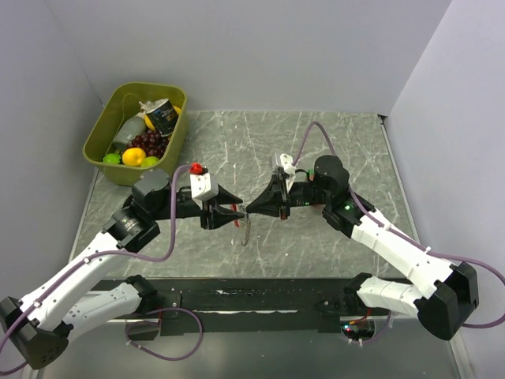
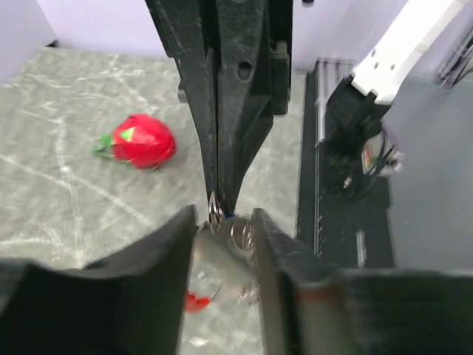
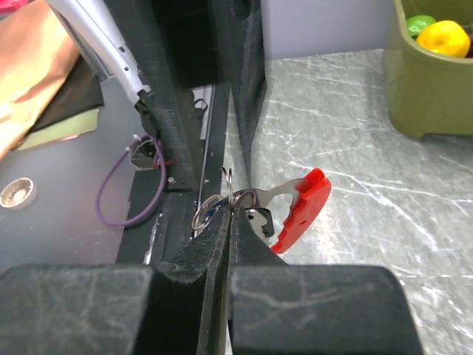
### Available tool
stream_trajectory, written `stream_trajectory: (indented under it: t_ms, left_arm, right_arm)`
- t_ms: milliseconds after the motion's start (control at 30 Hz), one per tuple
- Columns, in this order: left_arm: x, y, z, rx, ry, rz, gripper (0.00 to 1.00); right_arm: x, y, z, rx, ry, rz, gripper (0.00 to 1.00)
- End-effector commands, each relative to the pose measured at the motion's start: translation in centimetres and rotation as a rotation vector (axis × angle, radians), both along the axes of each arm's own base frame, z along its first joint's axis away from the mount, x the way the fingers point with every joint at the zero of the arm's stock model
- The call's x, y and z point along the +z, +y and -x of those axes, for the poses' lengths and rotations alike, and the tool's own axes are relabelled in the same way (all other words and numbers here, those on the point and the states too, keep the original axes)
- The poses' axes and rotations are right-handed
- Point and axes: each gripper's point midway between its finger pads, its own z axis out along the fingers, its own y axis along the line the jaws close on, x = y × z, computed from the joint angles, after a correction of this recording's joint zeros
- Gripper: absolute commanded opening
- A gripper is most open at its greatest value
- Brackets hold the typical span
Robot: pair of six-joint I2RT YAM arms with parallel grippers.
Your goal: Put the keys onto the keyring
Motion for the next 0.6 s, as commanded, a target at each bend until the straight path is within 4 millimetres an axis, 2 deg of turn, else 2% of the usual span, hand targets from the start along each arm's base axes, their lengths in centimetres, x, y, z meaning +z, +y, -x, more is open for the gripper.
stream_trajectory:
  t_ms: [0, 33, 67, 100, 133, 167, 233, 267, 333, 567]
  left_arm:
    - [1.9, 0.8, 0.2, 0.006, -0.054, -0.062, 0.50]
    - [1.3, 1.0, 0.3, 0.006, -0.037, -0.100, 0.55]
    - [2.0, 1.0, -0.1, 0.018, -0.044, -0.108, 0.56]
    - [1.8, 1.1, -0.2, 0.018, -0.047, -0.131, 0.58]
    - [1.2, 1.3, -0.2, 0.020, -0.020, -0.169, 0.60]
    - [1.8, 1.2, -0.7, 0.029, -0.022, -0.186, 0.60]
    - [1.5, 1.2, -1.0, 0.016, -0.029, -0.229, 0.61]
    - [0.8, 1.1, -1.0, -0.004, 0.003, -0.276, 0.61]
    - [0.5, 0.8, -1.4, -0.014, 0.013, -0.307, 0.61]
    - [-0.9, -0.3, -2.9, -0.019, 0.072, -0.360, 0.53]
  right_arm:
    - [2.4, -0.1, -0.3, 0.006, -0.099, -0.010, 0.00]
    - [2.4, -0.1, -0.2, 0.012, -0.098, 0.000, 0.00]
    - [2.2, -0.1, -0.2, 0.018, -0.095, 0.022, 0.00]
    - [2.1, -0.1, -0.1, 0.031, -0.090, 0.035, 0.00]
    - [1.7, 0.0, -0.3, 0.033, -0.080, 0.052, 0.00]
    - [2.4, 0.0, -0.3, 0.048, -0.104, 0.052, 0.00]
    - [0.8, 0.1, -0.5, 0.061, -0.043, 0.122, 0.00]
    - [1.4, 0.1, -0.7, 0.065, -0.061, 0.132, 0.00]
    - [0.0, 0.1, -0.8, 0.073, -0.004, 0.192, 0.00]
    - [-0.9, 0.0, -1.4, 0.045, -0.003, 0.224, 0.00]
